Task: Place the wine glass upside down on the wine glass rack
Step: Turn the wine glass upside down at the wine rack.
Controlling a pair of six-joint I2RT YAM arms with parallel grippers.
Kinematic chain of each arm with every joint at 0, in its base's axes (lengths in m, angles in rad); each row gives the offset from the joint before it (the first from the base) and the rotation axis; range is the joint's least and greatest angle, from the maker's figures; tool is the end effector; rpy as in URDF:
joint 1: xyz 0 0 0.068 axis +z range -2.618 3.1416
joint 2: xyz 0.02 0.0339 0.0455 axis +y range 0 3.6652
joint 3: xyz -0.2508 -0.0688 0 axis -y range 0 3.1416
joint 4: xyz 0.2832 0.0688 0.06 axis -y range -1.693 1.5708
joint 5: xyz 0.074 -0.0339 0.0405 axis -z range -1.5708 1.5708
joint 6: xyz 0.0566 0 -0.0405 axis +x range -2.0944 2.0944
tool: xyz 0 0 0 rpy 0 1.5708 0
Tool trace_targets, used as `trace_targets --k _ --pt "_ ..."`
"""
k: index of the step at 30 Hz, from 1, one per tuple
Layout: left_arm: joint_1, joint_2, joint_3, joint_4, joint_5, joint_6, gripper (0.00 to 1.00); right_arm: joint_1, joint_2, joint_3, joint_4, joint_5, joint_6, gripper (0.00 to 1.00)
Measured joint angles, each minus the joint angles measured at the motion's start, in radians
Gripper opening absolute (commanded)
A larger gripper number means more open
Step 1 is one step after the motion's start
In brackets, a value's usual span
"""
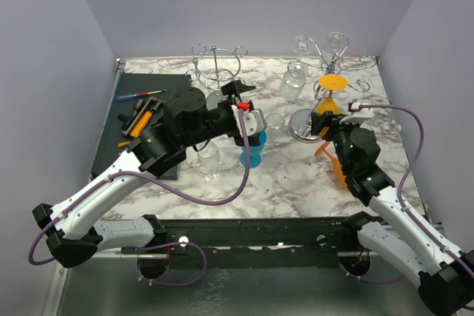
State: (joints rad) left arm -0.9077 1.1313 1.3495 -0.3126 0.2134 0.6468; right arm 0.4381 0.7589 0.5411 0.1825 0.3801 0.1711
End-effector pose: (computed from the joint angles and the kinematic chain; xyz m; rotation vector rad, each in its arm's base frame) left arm 0.1786 -0.2482 0.4482 1.2862 1.0755 -0.3747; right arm 0.2389 0.0887 0.2790 0.0804 1.6041 0.1674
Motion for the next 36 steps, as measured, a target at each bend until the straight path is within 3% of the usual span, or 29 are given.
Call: trace_targets --k 22,36 --pt "0.000 0.000 -0.006 -0.003 0.000 0.000 0.93 -0.006 0.068 0.000 0.101 -0.175 -0.036 0.55" --pt "0.000 0.000 -0.006 -0.003 0.000 0.001 0.93 -0.008 -0.069 -0.059 0.111 -0.221 -0.056 0.56"
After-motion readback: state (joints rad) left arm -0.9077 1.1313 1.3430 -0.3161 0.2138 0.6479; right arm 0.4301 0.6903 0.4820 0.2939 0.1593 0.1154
